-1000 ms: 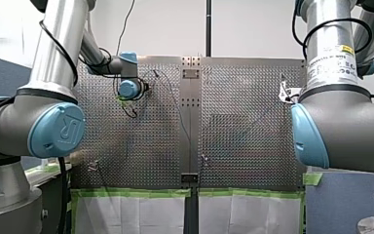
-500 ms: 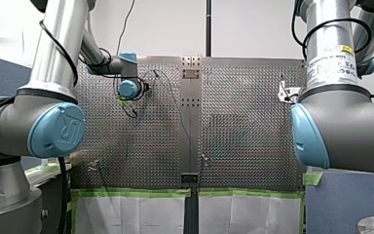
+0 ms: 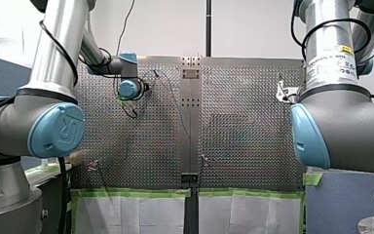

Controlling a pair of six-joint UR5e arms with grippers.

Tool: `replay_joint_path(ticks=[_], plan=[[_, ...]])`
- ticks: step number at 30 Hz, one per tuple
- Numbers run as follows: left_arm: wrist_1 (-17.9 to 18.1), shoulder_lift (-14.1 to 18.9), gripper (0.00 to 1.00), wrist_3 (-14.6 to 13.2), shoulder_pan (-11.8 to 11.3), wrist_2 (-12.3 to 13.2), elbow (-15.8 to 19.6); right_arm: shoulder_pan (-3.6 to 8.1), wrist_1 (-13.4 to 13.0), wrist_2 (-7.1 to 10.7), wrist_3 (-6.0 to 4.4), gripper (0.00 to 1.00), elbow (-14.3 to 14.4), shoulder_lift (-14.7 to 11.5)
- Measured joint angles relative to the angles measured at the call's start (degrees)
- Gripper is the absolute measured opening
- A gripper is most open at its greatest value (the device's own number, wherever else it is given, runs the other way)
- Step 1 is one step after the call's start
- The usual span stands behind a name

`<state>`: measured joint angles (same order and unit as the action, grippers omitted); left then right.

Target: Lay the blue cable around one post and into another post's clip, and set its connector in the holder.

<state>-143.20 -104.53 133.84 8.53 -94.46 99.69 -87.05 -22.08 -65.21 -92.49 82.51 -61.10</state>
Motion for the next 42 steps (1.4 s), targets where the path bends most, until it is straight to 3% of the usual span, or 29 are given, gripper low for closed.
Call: replay_joint_path(ticks=[13,29,42], plan=[[0.0,0.0,1.0,0.0,0.0,0.1,0.0,-0.25,0.2,-1.31,0.44,0.01,-0.1,0.4],[0.0,0.0,1.0,0.0,0.0,0.2,0.0,-0.36,0.1,-1.16,3.72,0.01,-0.5,0.9],[0.0,0.0,1.0,-0.1,0.0,0.2,0.0,-0.13,-0.7,-0.88,4.42,0.01,-0.5,1.0]])
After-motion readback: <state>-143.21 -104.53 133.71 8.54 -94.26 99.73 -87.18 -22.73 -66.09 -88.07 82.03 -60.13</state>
